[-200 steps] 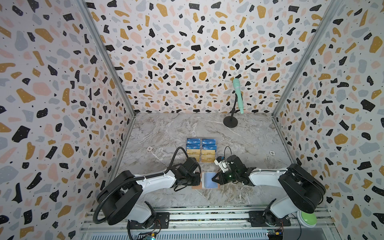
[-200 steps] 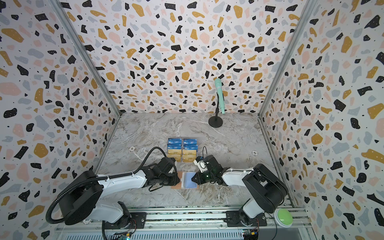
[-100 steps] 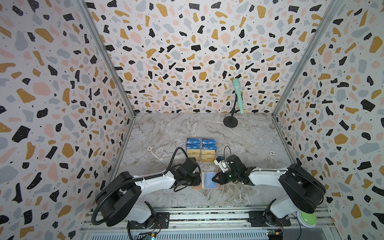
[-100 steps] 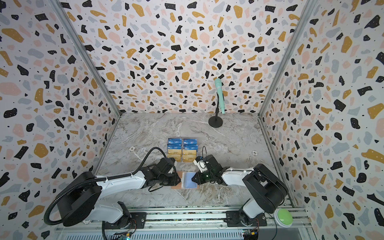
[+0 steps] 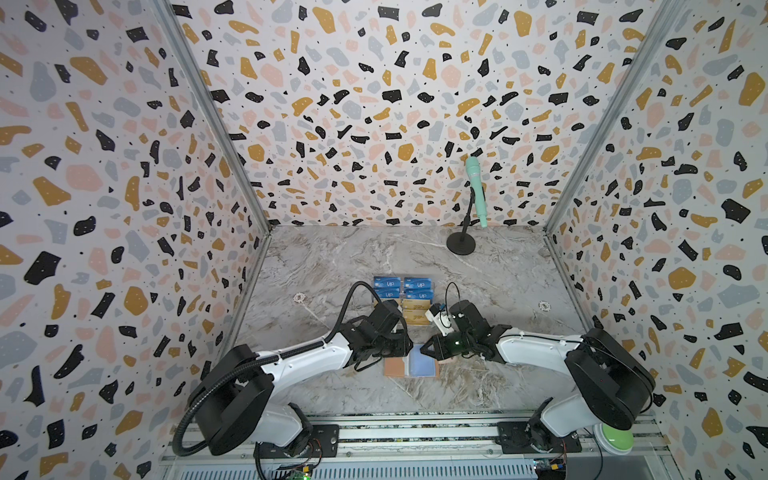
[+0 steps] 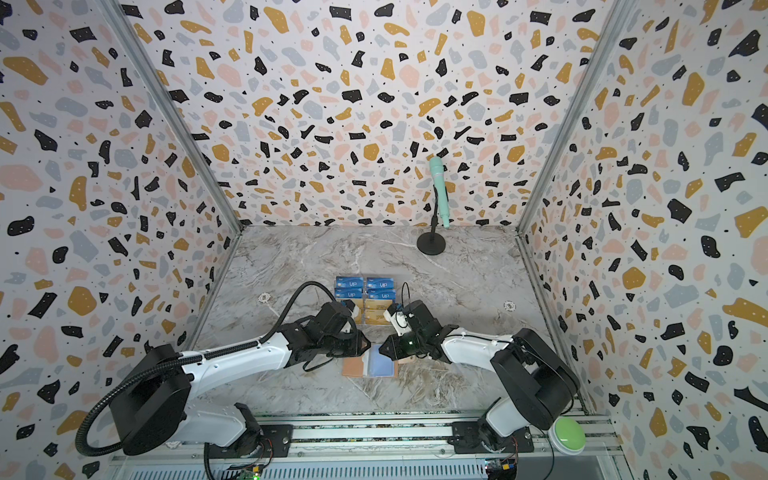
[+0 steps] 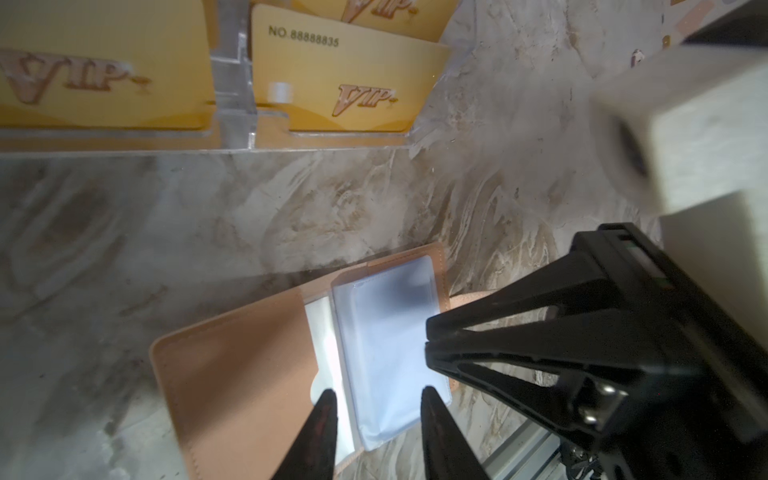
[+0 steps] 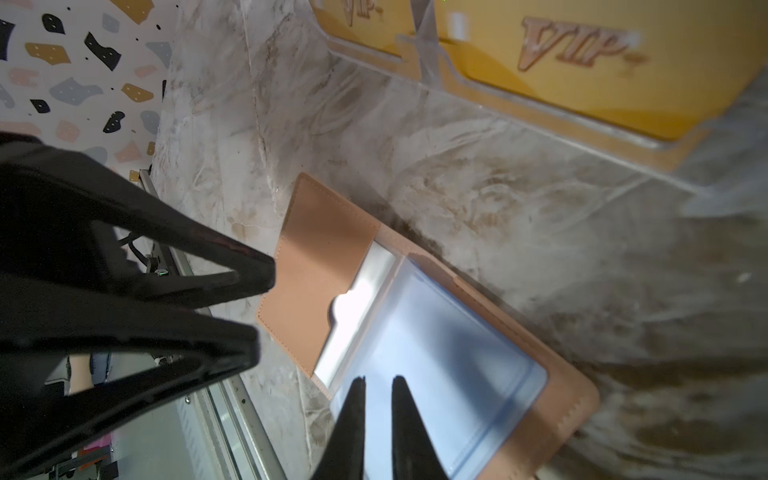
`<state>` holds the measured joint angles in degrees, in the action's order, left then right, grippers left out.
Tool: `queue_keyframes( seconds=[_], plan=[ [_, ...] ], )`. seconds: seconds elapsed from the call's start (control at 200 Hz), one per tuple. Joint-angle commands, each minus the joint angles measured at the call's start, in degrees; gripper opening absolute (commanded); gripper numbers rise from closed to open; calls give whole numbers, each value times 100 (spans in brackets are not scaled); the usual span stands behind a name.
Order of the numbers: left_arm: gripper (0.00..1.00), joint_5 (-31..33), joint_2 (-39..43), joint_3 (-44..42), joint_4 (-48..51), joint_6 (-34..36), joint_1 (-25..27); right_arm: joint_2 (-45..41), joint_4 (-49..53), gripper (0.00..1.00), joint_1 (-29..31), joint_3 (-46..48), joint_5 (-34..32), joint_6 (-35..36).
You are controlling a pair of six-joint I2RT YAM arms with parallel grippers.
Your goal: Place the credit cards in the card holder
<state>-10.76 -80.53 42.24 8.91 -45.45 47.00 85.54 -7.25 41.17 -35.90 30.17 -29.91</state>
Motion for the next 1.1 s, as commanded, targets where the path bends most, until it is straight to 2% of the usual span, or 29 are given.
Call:
queue_keyframes(
  seconds=[0.0, 0.3, 0.551, 0.896, 1.096],
  plan=[
    [36, 136, -134, 53, -207, 218, 17, -135, 234, 16, 14, -183, -137, 189],
    [36, 338, 105, 79, 30, 429, 16, -124, 343, 17, 32, -531, -301, 176],
    [37, 489, 637, -612, -364, -22, 19, -367, 456, 20, 101, -289, -389, 178],
    [36, -148, 785, -1368, -1539, -482, 47, -373, 366, 20, 275, -115, -306, 185],
    [35, -643, 504, -1618, -2445, -895, 48, -192, 308, 19, 348, -59, -370, 208]
  ],
)
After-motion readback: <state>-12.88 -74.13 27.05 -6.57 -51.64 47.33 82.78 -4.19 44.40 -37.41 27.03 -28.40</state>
